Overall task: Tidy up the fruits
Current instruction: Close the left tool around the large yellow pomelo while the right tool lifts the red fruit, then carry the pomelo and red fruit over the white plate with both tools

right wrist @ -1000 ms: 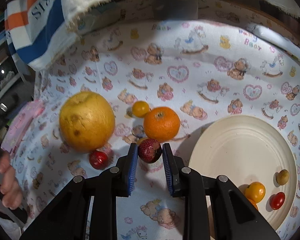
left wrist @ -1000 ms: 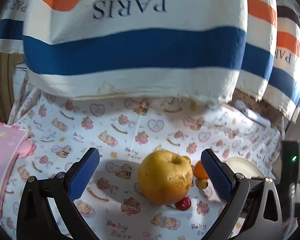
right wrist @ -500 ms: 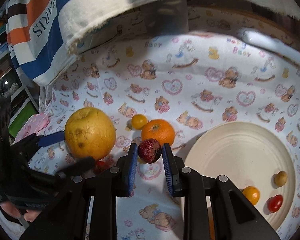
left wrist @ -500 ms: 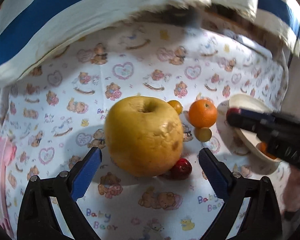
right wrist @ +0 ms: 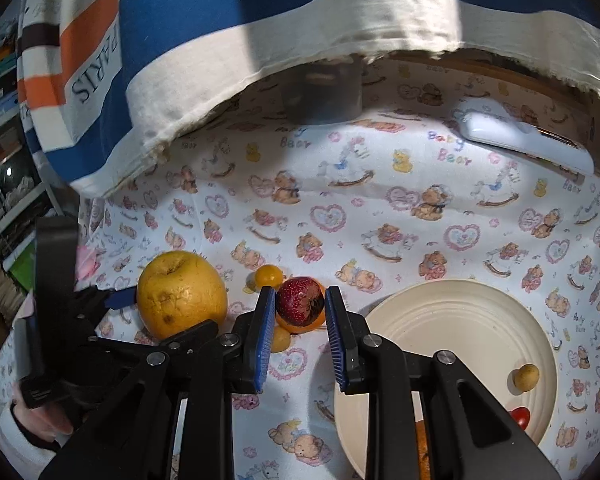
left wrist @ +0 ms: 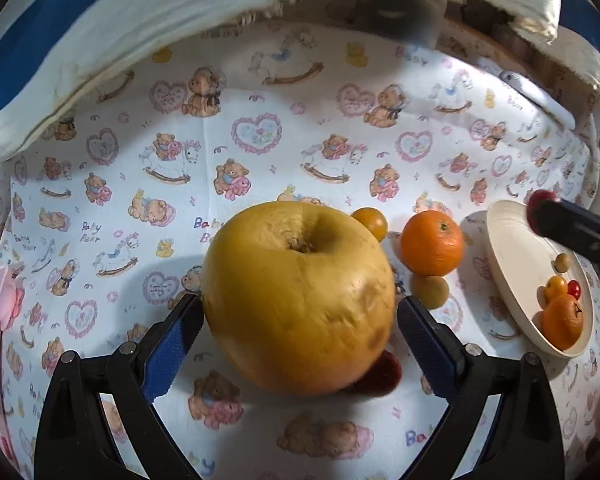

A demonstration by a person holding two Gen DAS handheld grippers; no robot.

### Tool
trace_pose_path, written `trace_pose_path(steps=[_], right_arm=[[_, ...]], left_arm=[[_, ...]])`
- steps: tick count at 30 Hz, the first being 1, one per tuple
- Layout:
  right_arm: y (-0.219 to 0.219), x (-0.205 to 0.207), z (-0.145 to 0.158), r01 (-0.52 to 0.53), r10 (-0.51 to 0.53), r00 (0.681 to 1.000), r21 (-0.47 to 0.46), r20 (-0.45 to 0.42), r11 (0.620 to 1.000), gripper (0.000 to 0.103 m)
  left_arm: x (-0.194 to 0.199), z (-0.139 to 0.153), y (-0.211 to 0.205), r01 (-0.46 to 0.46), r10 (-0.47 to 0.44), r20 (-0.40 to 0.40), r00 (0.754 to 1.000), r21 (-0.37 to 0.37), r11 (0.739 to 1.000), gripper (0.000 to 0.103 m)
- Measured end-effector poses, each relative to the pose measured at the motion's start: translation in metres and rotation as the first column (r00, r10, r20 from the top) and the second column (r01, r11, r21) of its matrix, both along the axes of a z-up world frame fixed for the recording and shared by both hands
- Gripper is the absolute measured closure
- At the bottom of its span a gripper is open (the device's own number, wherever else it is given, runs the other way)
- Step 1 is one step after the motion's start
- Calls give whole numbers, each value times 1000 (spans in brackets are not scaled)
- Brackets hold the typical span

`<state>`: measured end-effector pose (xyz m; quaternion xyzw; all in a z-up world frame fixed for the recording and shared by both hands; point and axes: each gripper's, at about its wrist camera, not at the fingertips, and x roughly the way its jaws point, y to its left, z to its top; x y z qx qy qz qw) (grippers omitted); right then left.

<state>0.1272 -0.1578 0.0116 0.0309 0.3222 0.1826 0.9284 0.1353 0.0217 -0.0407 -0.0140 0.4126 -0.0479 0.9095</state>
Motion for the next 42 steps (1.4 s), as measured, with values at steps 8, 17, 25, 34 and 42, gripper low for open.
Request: trace_pose_path(steps=[8, 17, 25, 34, 42], right_arm=[[-3, 5, -3, 15, -15, 1000, 1, -16, 1000, 77], [4, 11, -13, 10, -10, 999, -7, -35, 1000, 77], [2, 1, 4, 1, -1, 1000, 11, 9, 1000, 77], [-22, -37, 63, 5, -16, 988, 70, 157, 998, 77], [-83, -48, 79, 117, -122, 975, 39, 187, 992, 77]], left_arm=[[16, -8, -1, -14, 14, -20, 1000, 21, 1000, 8], [13, -10, -5, -33, 34, -29, 999, 44, 999, 15], [-37, 42, -16, 18, -33, 172, 985, 87, 996, 15], [-65, 92, -41, 76, -97, 261, 960, 91, 993, 15], [-61, 98, -90, 189, -200, 280, 939, 69, 980, 15]])
